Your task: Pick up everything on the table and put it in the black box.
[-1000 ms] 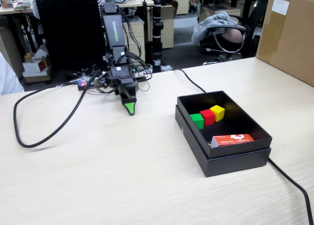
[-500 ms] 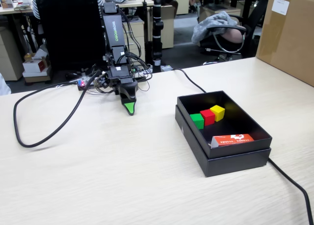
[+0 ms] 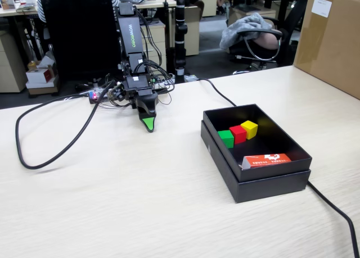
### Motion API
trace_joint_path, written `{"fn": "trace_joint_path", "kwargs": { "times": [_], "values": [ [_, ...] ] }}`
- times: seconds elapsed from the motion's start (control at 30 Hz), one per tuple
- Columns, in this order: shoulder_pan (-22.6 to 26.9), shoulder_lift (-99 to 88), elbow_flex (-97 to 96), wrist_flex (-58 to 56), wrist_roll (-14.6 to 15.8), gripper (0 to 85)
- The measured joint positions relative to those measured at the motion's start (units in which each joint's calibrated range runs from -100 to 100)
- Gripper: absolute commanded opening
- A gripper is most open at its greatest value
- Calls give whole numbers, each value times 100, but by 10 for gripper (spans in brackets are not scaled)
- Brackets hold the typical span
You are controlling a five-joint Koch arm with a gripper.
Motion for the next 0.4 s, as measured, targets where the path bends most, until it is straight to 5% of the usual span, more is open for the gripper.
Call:
{"fn": "trace_joint_path", "kwargs": {
  "times": [0.4],
  "values": [
    [-5,13,0,0,0,487]
  ]
}}
